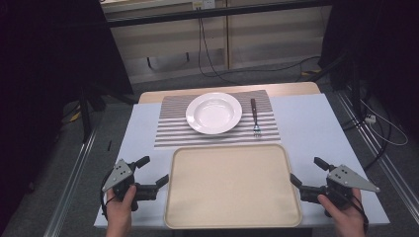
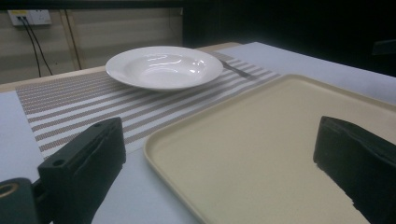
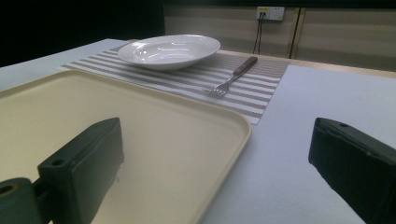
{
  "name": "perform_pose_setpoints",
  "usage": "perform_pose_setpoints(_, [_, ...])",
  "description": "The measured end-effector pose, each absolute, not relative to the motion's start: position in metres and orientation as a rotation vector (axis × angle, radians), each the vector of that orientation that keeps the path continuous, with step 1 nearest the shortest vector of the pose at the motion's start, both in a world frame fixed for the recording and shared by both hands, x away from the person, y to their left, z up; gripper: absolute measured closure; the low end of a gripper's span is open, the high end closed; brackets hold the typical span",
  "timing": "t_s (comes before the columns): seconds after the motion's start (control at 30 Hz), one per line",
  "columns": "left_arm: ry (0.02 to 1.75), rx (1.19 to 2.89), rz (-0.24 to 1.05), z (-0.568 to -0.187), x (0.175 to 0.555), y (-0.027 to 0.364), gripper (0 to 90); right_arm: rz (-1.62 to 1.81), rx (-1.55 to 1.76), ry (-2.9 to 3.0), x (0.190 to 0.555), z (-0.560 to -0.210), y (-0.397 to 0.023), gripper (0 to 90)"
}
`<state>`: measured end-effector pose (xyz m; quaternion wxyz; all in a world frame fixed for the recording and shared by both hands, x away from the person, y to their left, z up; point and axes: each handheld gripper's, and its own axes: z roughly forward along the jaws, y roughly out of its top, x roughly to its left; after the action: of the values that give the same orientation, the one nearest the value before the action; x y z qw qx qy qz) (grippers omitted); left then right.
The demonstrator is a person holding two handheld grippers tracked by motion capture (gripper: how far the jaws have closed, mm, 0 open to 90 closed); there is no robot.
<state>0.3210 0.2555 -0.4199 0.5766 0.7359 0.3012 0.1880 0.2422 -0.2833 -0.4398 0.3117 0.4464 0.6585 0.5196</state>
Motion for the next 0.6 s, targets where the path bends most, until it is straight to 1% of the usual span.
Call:
perform_pose_setpoints(0.47, [0.696, 1.731, 0.436, -0.420, 0.320, 0.259, 2.5, 1.355, 1.177, 1.767, 0.249, -0.442, -0.282, 2.8])
perform_pose_setpoints(0.6, [0.703, 1.718, 0.435, -0.419, 0.320, 0.261, 2.3, 1.341, 1.188, 1.765, 0.255, -0.440, -0.280, 2.8])
